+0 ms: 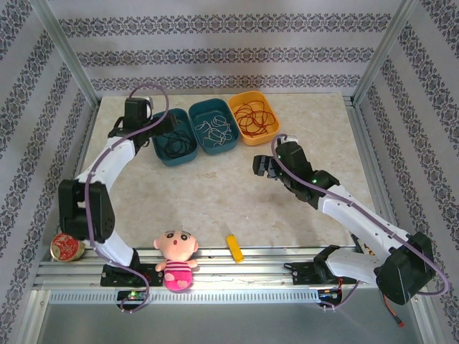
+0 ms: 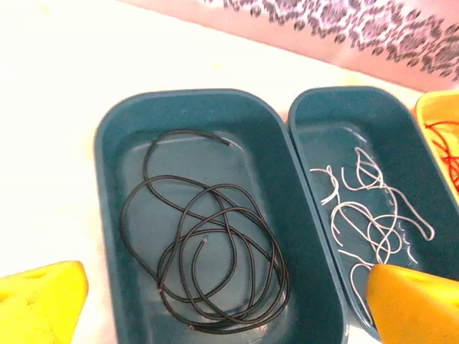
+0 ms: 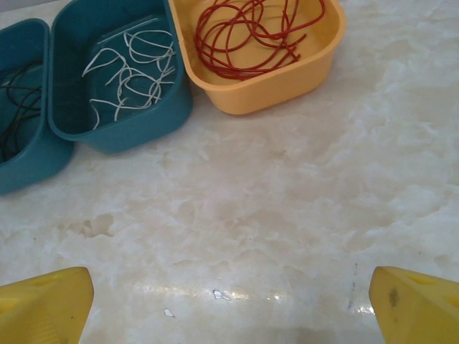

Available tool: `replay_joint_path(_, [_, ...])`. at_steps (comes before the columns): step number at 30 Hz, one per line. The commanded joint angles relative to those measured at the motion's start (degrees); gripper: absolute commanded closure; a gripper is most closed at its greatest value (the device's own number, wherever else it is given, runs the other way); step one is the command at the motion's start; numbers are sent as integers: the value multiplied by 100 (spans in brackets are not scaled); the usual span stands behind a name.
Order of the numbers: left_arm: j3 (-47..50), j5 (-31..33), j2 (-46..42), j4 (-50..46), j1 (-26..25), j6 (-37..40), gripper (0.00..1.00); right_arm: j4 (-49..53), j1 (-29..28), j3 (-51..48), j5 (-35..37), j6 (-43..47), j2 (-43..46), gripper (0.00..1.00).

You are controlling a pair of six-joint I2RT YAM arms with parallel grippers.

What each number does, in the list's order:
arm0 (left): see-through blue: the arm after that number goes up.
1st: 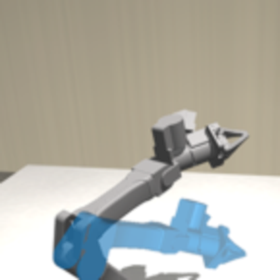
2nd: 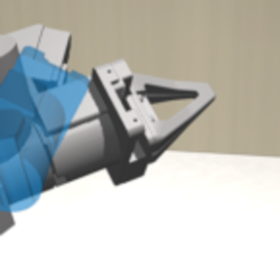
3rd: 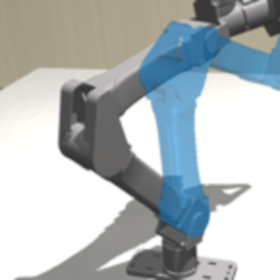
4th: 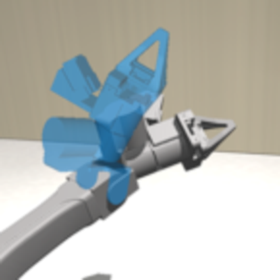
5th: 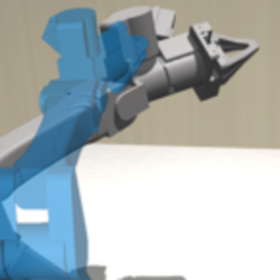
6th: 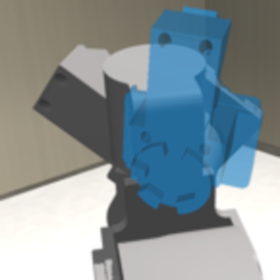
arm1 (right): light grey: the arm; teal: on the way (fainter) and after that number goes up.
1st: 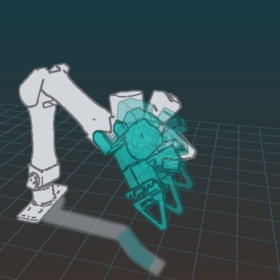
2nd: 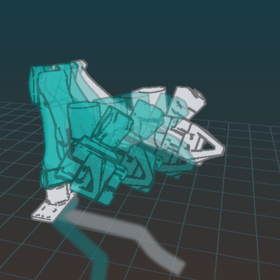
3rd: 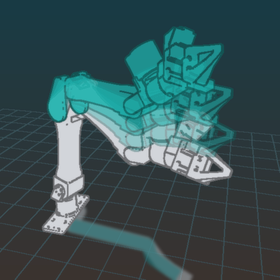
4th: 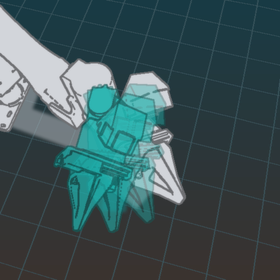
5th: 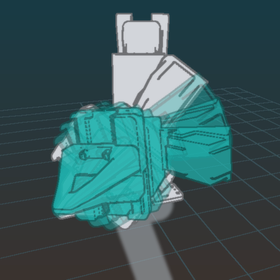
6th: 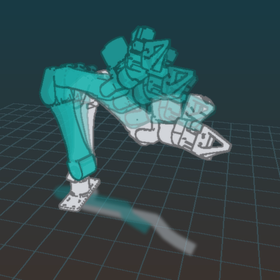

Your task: Untangle the cables

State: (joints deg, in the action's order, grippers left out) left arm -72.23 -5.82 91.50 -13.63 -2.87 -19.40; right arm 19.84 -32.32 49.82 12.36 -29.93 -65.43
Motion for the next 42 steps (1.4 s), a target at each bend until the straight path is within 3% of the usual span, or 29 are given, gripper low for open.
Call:
replay_joint_path(1, [454,427,-591,-221,51,103,1,-147,85,-154,187,-105,197,2])
replay_joint_path(15, [3117,1157,-3792,369,50,208,1,-364,513,-1048,1007,10,1131,2])
replay_joint_path(22, [4208,1409,-4766,1019,53,215,1,-578,838,-1668,1590,384,1870,2])
replay_joint_path(27, [4741,1417,-5026,1597,52,380,1,-650,924,-2025,2021,841,2234,2])
replay_joint_path(31, [5023,1453,-4930,1918,52,517,1,-1265,963,-2565,2365,1399,2539,2])
replay_joint_path(38, [5397,1456,-4491,2611,51,861,1,-2956,1106,-3718,2324,2307,3423,2])
replay_joint_path(42, [5686,1537,-4287,3355,50,1078,1,-3106,1341,-3987,2276,2309,3799,2])
